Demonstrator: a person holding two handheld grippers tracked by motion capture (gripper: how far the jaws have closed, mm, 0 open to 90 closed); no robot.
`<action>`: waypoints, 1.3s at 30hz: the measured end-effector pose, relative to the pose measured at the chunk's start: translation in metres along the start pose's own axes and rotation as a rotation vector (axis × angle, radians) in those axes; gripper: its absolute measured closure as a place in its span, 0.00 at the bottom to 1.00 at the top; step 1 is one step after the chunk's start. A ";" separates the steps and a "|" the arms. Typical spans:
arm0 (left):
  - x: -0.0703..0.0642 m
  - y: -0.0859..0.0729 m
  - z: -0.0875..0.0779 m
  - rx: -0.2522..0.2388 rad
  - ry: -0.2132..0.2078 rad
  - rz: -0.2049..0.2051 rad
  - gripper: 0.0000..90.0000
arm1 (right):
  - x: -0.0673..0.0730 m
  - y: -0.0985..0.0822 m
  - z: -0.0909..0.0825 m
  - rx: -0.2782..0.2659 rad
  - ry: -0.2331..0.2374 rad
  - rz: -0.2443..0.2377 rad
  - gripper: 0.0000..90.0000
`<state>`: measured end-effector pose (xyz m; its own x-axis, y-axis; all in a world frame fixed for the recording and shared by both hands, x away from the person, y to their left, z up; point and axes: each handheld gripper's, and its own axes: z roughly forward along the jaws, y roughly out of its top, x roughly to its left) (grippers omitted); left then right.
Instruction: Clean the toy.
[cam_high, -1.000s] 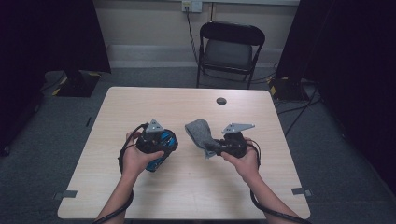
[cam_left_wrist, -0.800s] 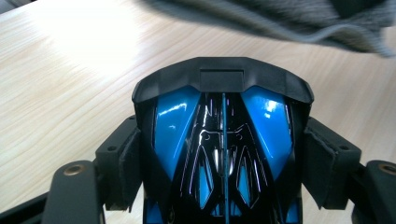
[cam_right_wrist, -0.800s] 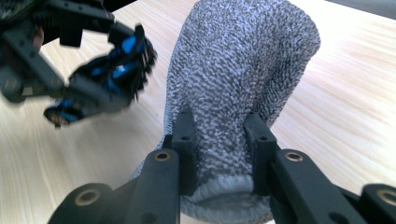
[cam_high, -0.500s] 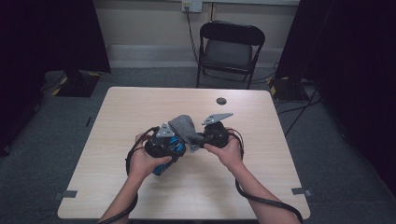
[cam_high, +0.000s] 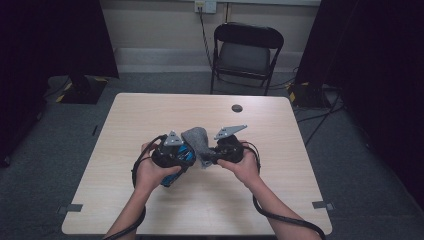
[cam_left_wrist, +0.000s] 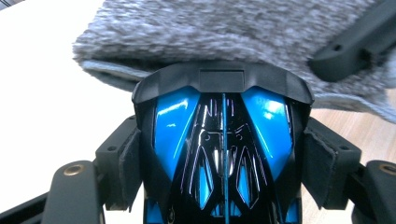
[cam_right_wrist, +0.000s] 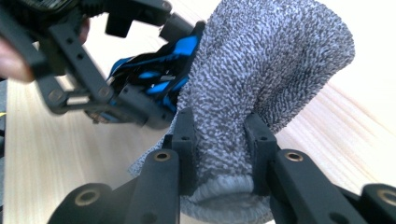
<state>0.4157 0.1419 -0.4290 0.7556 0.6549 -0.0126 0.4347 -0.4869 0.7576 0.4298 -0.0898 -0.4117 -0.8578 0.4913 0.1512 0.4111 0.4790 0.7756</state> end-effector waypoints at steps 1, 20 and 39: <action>0.001 0.000 0.000 -0.004 0.001 -0.007 0.28 | 0.000 -0.001 -0.001 -0.003 0.001 0.000 0.79; 0.010 -0.004 -0.005 -0.006 0.036 -0.035 0.28 | 0.014 -0.019 -0.010 -0.007 0.041 -0.038 0.79; 0.018 -0.004 -0.015 -0.030 0.064 -0.058 0.28 | 0.010 -0.048 -0.027 0.005 0.026 -0.010 0.79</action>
<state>0.4198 0.1645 -0.4223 0.6962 0.7177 -0.0163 0.4615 -0.4300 0.7760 0.3931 -0.1273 -0.4313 -0.8693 0.4678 0.1595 0.4043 0.4873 0.7740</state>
